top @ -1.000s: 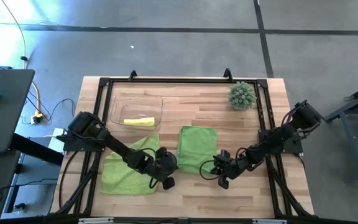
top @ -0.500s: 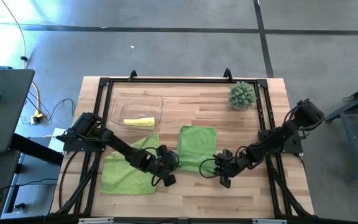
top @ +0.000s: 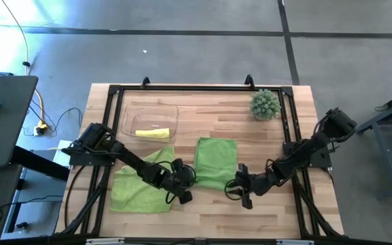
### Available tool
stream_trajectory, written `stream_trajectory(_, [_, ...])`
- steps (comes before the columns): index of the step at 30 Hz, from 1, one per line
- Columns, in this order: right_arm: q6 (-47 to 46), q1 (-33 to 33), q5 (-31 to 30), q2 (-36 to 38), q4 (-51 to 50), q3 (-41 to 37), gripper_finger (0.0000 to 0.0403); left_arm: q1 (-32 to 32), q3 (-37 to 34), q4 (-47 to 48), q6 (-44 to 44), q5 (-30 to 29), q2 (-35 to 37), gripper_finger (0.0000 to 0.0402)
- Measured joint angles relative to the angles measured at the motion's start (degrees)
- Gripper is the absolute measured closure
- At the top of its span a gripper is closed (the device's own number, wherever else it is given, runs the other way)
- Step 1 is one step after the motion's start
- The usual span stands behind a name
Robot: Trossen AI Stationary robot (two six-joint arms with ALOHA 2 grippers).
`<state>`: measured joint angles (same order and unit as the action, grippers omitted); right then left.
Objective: Roll microfiber towels into tight, uniform cylinder then place into a basket
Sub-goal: Roll the right green towel
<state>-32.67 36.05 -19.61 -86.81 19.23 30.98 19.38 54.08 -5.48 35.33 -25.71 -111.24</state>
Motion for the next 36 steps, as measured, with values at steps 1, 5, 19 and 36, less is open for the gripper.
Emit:
stream_trajectory(1, [0.0,0.0,0.1,-1.2,1.1,0.0,0.0304,0.0,0.0,0.0,0.0,0.0,0.0,0.0401])
stream_trajectory(5, [0.4,0.0,0.3,-4.8,1.6,0.4,0.0294,0.0,0.0,0.0,0.0,0.0,0.0,0.0401])
stream_trajectory(19, [-3.4,-0.4,-1.3,-7.1,-7.3,0.6,0.0236,0.1,0.0,-0.3,0.0,1.2,0.0,0.0396])
stream_trajectory(36, [-4.8,-0.4,0.0,-7.1,-7.6,0.5,0.0236,1.6,0.0,0.5,-20.5,4.4,10.8,0.0256])
